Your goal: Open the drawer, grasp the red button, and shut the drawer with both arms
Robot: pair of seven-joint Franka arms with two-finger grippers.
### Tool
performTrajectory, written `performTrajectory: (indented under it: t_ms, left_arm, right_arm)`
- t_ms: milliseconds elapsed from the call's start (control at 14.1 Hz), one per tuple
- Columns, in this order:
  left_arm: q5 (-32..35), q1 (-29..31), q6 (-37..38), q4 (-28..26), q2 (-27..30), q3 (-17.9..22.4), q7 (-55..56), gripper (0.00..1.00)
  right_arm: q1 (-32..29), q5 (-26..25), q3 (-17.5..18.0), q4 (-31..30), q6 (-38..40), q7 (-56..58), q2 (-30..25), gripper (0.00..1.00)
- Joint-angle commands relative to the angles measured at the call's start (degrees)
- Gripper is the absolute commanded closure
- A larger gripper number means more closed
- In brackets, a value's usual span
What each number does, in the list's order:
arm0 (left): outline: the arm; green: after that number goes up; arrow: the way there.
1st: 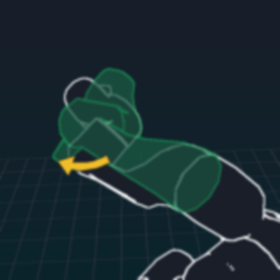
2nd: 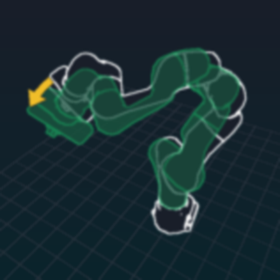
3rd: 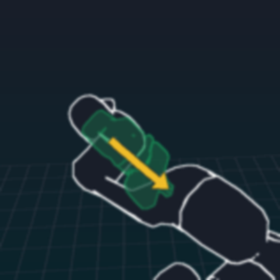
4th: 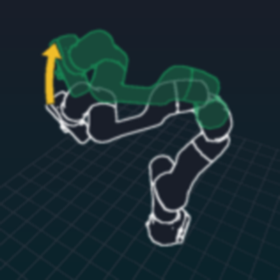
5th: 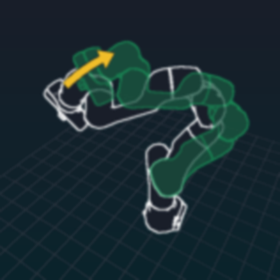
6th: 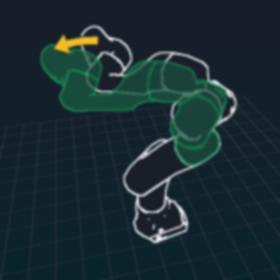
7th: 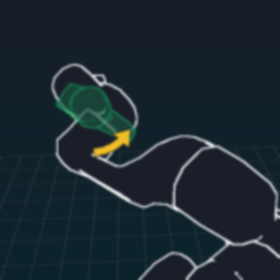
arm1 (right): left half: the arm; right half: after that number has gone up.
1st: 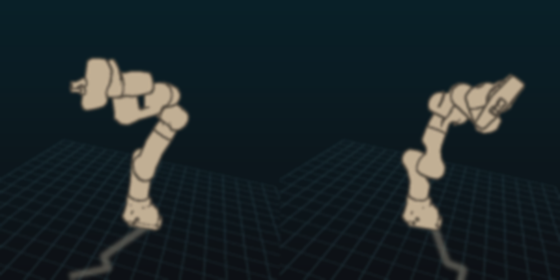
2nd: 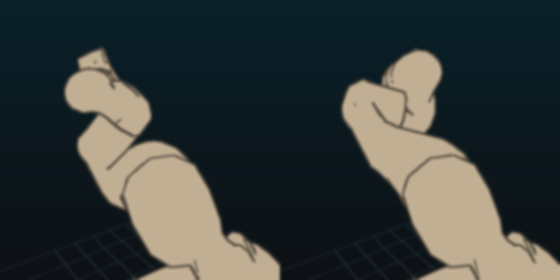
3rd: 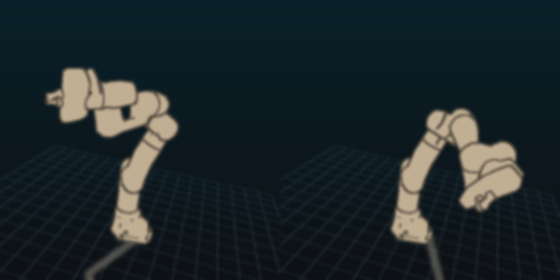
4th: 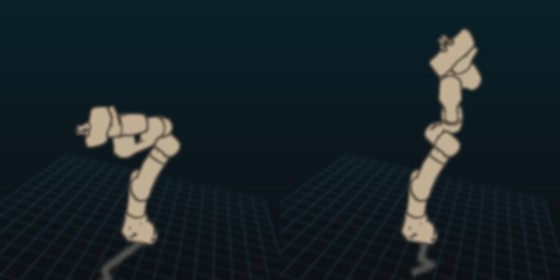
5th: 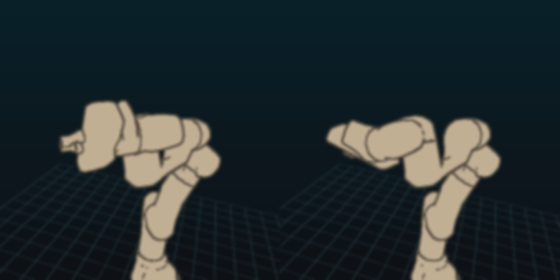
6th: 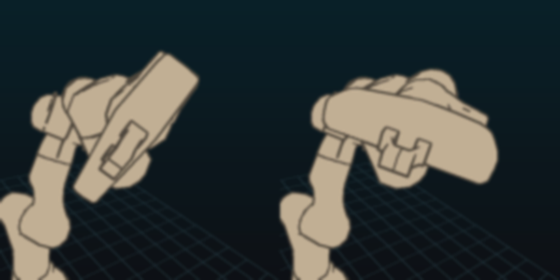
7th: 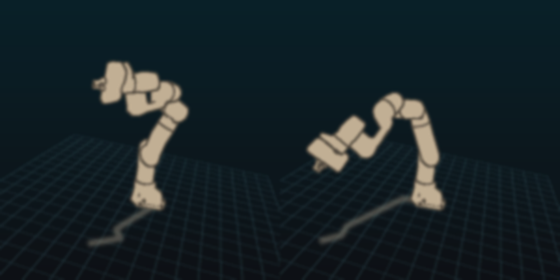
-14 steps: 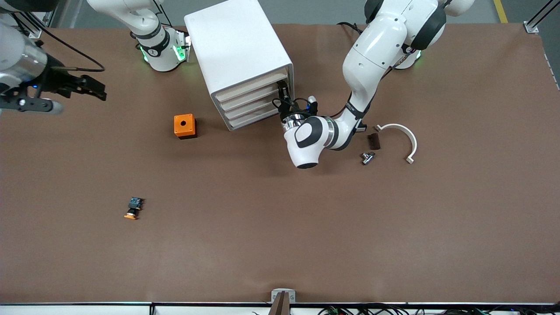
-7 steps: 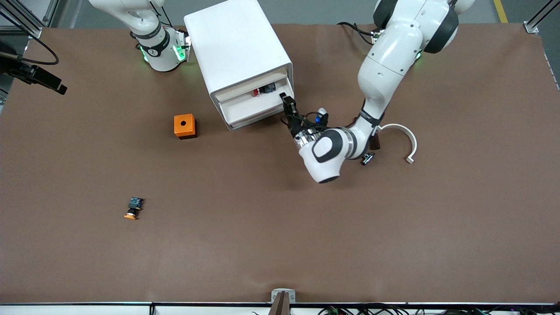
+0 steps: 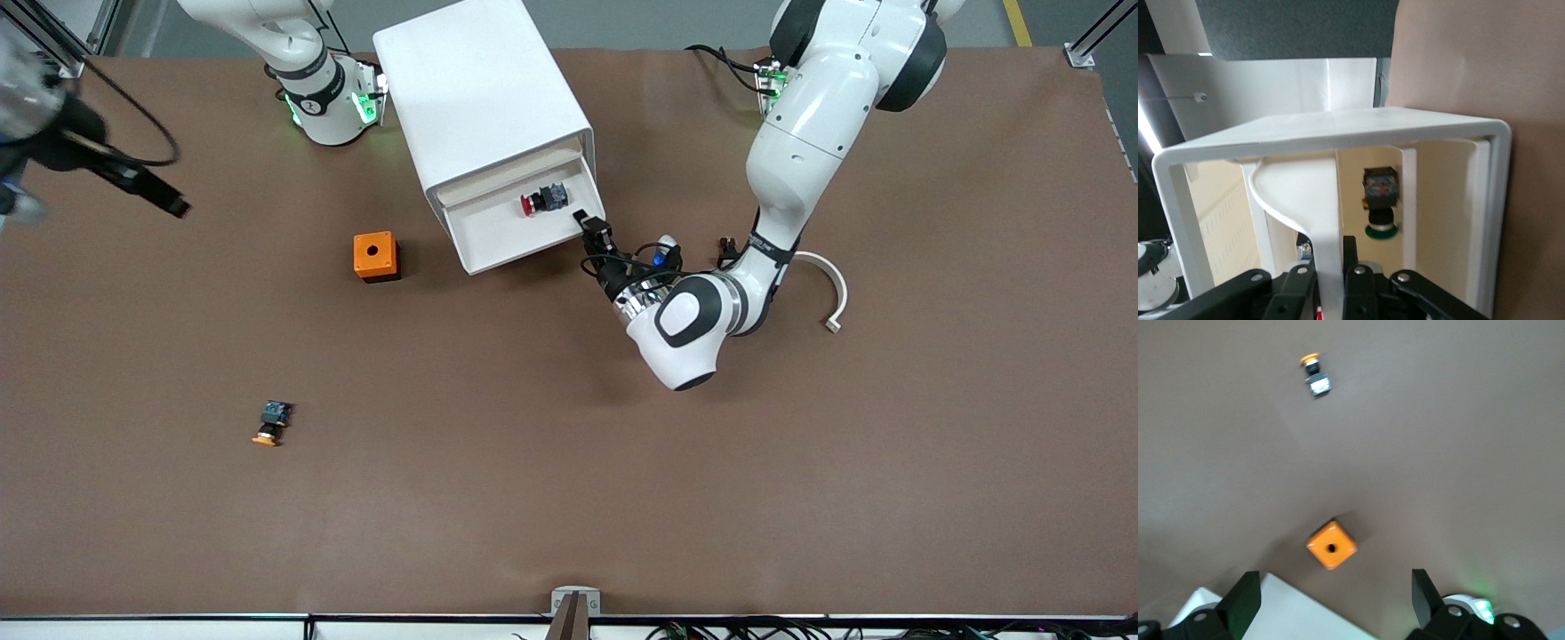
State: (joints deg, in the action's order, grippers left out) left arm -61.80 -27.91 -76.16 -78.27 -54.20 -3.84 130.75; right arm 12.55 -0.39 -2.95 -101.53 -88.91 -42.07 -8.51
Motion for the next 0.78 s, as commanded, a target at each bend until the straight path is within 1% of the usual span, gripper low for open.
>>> performTrajectory:
  t_ms: [0, 71, 142, 213, 354, 425, 567, 638, 709]
  left_arm:
    - [-2.35, 2.86, -2.67, 1.54, 0.24, -0.02, 0.74, 0.86]
    - [-3.23, 3.3, -3.73, 1.72, 0.15, -0.02, 0.56, 0.85]
    - [-4.02, 4.44, -4.96, 2.07, 0.06, -0.02, 0.47, 0.84]
    - [-4.55, 5.06, -5.58, 2.77, -0.11, -0.02, 0.47, 0.83]
    - [-5.52, 5.93, -6.19, 3.13, -0.11, -0.02, 0.47, 0.82]
    - [-5.52, 6.03, -6.37, 3.21, -0.11, -0.02, 0.47, 0.81]
    - [-5.52, 6.12, -6.81, 3.22, -0.11, -0.02, 0.47, 0.78]
    - [-5.52, 6.12, -6.9, 3.22, -0.11, -0.02, 0.38, 0.76]
    - [-5.52, 6.29, -6.9, 3.22, -0.2, -0.02, -0.05, 0.64]
  right_arm:
    - [8.77, -0.58, -0.04, 0.2, -1.79, -10.98, 4.45, 0.0]
    - [14.03, -0.58, -0.04, 0.28, -2.83, -18.67, 5.68, 0.0]
    - [18.08, -0.41, -0.04, 0.2, -5.11, -26.76, 7.35, 0.0]
    - [20.99, 0.03, -0.04, -0.24, -7.04, -32.23, 9.02, 0.0]
    - [24.7, 1.43, 0.04, -0.42, -13.01, -40.42, 12.18, 0.0]
    - [25.59, 3.53, -0.04, -0.33, -17.13, -44.46, 13.5, 0.0]
    - [27.87, 4.34, -0.04, -0.24, -21.98, -49.84, 15.79, 0.0]
    - [29.01, 4.34, -0.04, -0.07, -23.83, -52.65, 16.93, 0.0]
    - [30.59, 4.43, -0.04, -0.07, -24.89, -55.11, 17.81, 0.0]
